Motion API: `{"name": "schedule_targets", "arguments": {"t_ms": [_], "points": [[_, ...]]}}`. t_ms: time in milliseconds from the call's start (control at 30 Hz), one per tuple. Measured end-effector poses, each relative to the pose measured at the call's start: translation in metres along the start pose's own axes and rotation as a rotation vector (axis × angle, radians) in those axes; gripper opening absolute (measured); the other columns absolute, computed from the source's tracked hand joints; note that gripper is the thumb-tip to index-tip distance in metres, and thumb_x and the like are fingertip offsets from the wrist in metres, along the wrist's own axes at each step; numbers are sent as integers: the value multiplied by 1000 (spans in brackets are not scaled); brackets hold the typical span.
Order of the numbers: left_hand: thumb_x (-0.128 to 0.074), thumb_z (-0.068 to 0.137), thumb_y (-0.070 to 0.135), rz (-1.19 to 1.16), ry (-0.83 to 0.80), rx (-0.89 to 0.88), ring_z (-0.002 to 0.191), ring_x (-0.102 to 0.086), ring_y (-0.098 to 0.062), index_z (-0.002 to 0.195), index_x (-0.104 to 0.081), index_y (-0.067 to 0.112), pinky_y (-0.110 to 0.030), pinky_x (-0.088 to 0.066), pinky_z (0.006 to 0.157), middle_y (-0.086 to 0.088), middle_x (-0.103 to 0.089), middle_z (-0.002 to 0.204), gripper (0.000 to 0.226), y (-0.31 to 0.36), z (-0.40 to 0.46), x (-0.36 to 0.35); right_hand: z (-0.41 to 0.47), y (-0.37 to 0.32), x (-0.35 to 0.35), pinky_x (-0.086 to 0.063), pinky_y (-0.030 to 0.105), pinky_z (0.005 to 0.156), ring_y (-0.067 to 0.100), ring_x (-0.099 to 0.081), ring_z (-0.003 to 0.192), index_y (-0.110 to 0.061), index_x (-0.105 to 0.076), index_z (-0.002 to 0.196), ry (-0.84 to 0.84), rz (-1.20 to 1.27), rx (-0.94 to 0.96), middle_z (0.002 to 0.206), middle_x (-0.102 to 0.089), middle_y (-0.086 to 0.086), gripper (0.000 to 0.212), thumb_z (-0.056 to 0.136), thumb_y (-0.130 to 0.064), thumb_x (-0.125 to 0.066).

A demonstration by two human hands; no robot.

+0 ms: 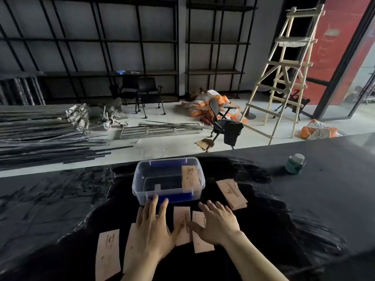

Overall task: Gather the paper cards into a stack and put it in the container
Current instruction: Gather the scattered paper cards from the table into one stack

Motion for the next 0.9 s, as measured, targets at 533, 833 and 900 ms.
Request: {"name": "schedule_targets", "arguments": {"t_ms": [533,833,900], "points": [[-50,85,73,-25,-131,95,159,-7,-23,161,-23,16,-42,-12,130,-2,-18,171,99,9,-2,-60,-2,3,-23,-26,43,124,26,-27,153,-33,-28,157,30,43,173,164,-34,-1,90,83,-69,-64],[-66,77,64,-136,-105,134,156,-16,-19,142,-45,28,-40,-15,128,4,-35,163,77,9,8,-54,9,1,-18,-49,37,98,23,-51,118,-33,-37,150,50,32,124,134,-46,1,102,65,-70,-79],[-70,72,61,-173,-100,146,154,-19,-19,135,-48,30,-40,-19,126,3,-41,157,73,8,9,-53,9,2,-15,-50,35,85,23,-51,110,-31,-38,147,80,48,113,128,-43,2,105,60,-68,-83]]}}
Point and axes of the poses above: each hand's wrist, its own z-axis towards the middle knuckle, its own x-axis out of the back of the hand, y = z × x, the point moved 5 cm from there along z, towards the middle knuckle
